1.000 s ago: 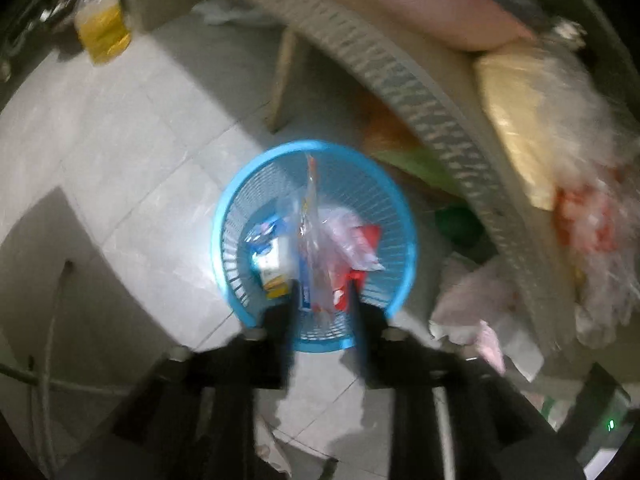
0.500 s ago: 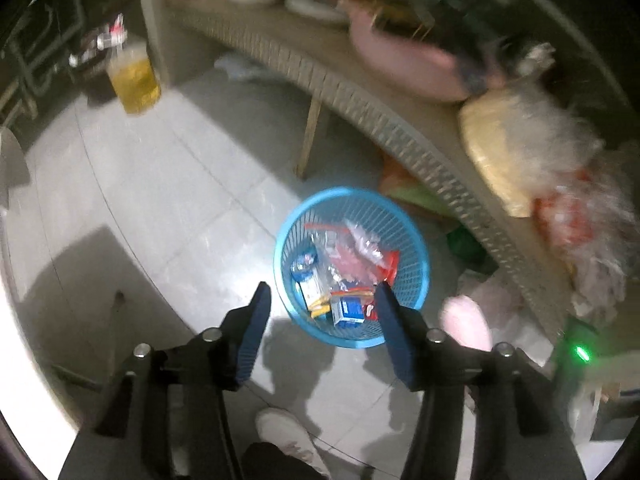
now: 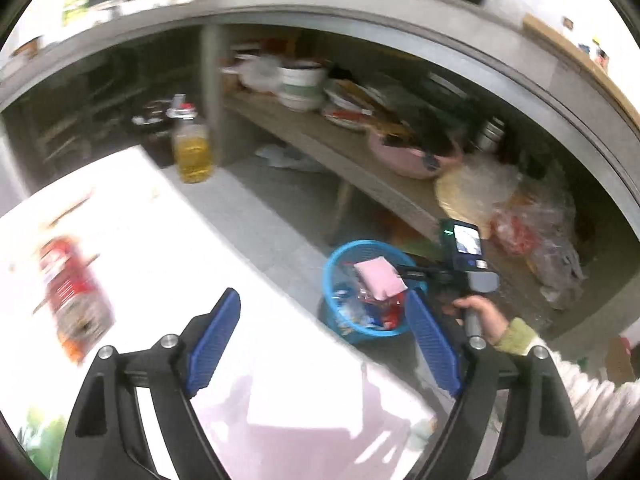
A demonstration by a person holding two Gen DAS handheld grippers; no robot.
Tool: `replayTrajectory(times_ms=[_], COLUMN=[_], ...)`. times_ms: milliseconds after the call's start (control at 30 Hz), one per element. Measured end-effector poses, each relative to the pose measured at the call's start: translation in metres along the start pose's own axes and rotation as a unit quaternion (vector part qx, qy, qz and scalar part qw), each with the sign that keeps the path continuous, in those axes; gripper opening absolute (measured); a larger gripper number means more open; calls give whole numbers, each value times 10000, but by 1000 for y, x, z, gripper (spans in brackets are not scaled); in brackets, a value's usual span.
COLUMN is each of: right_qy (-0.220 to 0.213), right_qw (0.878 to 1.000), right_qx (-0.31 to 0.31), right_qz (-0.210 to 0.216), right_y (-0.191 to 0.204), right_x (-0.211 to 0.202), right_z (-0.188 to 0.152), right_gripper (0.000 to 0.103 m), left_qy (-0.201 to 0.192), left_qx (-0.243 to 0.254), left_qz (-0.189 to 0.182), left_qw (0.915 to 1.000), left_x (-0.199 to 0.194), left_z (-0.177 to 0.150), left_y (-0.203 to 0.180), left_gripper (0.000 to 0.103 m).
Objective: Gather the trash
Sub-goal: 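Move both tools back over the table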
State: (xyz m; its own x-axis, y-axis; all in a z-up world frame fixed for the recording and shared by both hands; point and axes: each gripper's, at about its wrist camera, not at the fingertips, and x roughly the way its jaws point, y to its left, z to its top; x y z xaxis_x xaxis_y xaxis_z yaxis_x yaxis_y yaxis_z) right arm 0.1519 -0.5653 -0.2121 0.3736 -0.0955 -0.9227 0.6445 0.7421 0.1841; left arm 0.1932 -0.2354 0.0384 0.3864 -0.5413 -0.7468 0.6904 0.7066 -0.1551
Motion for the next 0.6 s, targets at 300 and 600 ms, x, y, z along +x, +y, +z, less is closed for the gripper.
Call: replayTrajectory(times_ms=[300,600], right_qy=[-490,-679], right_qw=[9976,9934], right_qx=[456,-224], right_qz=[187,892], right_y=[-25,25], right_x=[-74,-140], right_z=[-69,-93], right_gripper=[89,89], left_qy=[-505,-890], left_qx=[-393,-536], left_qz=[496,1264], left_qw=[9967,9865], left_x=[-63,-107], left_z=[-53,-94], left_y=[62,100], left_gripper=[82,82])
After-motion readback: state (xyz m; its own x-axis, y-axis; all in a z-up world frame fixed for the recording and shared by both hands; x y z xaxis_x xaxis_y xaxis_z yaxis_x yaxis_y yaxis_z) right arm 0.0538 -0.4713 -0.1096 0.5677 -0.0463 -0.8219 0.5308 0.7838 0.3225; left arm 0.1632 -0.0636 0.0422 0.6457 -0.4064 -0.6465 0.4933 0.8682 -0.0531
